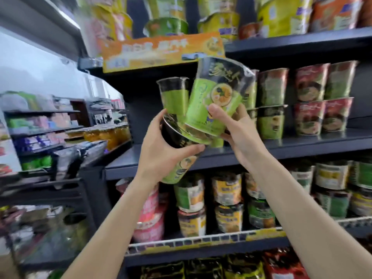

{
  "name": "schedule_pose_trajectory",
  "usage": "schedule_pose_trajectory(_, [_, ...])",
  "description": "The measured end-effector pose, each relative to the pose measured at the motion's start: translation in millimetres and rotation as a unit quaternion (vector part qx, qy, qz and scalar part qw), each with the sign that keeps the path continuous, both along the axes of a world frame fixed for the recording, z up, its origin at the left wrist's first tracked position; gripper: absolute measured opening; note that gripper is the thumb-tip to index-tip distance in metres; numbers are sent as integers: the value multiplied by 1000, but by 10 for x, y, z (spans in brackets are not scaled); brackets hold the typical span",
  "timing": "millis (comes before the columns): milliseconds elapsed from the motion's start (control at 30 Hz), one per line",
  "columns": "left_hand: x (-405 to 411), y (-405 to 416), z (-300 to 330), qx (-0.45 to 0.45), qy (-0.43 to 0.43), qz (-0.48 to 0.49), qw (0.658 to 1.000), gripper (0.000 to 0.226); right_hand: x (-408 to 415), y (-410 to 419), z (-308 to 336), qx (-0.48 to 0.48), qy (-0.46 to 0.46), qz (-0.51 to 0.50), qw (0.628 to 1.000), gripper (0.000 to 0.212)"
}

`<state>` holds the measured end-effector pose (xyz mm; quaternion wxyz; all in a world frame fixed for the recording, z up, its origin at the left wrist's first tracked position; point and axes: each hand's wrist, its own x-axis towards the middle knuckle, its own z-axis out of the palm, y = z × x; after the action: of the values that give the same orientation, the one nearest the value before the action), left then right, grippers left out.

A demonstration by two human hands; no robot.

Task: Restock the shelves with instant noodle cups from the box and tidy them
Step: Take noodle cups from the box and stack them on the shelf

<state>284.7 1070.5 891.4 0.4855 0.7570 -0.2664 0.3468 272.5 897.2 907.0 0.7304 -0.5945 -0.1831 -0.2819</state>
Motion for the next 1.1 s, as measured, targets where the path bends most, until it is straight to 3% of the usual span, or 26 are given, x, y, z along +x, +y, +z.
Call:
schedule_pose_trajectory(133, [284,445,196,-1,-76,96,992,116,317,543,292,-50,-48,-41,997,91])
schedule_pose_trajectory(233, [563,634,248,-21,-78,141,987,113,548,875,410,-94,-70,-90,989,89])
schedule_pose_trajectory(367, [951,771,226,-68,-2,119,990,116,825,1189,449,-134,-96,-162,973,94])
schedule_pose_trajectory(467, [1114,801,161,-84,62,93,990,105,964,1316,434,-180,-100,-205,957,97])
schedule_pose_trajectory(567, [1185,841,88,-80,65,74,992,94,998,1361,368,-252,-112,-246,929,105])
schedule_pose_trajectory(700, [1064,894,28,-73,45,24,996,109,929,1338,310,-265,-111,-266,920,104])
schedule_pose_trajectory(833, [963,904,-43,-76,26,9,997,101,844,1334,333,-326,-85,-271,902,104])
schedule_pose_trajectory(1100, [1179,975,16,-133,101,12,986,101,1020,1506,574,-390,-11,-240,889,114])
